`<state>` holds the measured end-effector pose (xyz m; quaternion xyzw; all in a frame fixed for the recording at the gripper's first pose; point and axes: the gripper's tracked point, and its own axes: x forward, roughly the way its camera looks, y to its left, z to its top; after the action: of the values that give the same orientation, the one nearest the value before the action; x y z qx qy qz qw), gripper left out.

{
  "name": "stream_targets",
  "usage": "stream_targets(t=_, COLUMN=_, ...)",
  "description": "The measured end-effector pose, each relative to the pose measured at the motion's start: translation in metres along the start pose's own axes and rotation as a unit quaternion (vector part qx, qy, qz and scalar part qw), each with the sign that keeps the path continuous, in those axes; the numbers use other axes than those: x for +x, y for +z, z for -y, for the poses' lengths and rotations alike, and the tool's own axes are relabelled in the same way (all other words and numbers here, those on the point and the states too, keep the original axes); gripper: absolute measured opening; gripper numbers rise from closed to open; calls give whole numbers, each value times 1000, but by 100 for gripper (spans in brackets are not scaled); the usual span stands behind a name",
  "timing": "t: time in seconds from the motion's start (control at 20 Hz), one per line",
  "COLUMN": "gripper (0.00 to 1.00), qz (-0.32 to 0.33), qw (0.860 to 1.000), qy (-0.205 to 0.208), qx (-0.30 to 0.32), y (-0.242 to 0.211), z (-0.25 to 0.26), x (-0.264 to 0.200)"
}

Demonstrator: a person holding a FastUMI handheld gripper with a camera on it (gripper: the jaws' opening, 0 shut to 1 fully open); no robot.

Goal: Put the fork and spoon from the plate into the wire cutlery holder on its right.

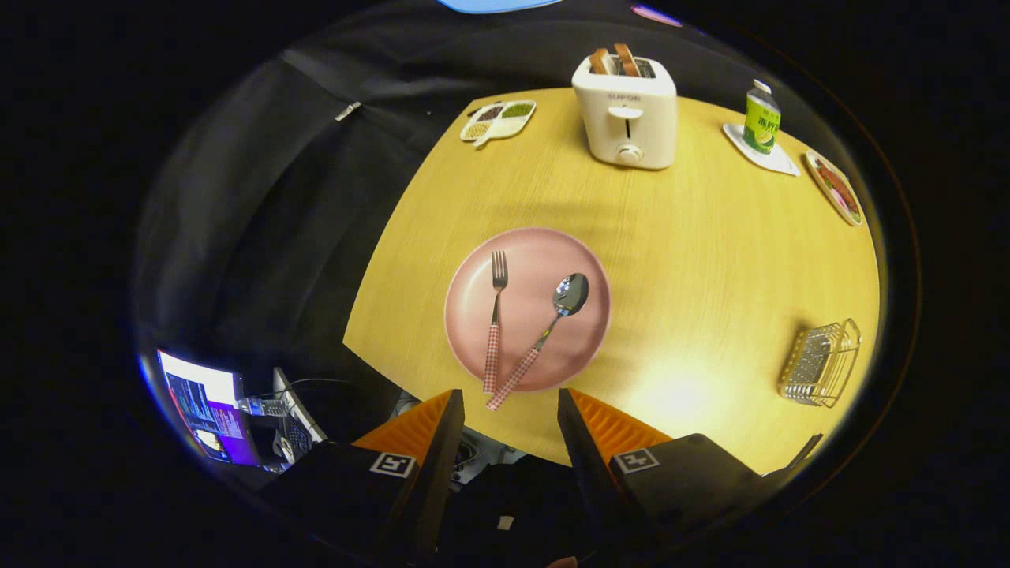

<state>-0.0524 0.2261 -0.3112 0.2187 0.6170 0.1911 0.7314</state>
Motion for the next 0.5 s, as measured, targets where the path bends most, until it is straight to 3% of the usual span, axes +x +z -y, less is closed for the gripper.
stream_targets(t=0.15, gripper=65, qz=-34, qw=999, qy=-10, qx=17, y=0, z=-1, x=31)
stream_targets(t=0.5, gripper=54, qz=-76, qw=992, qy=-50, qx=92, y=-7, z=15, x=79)
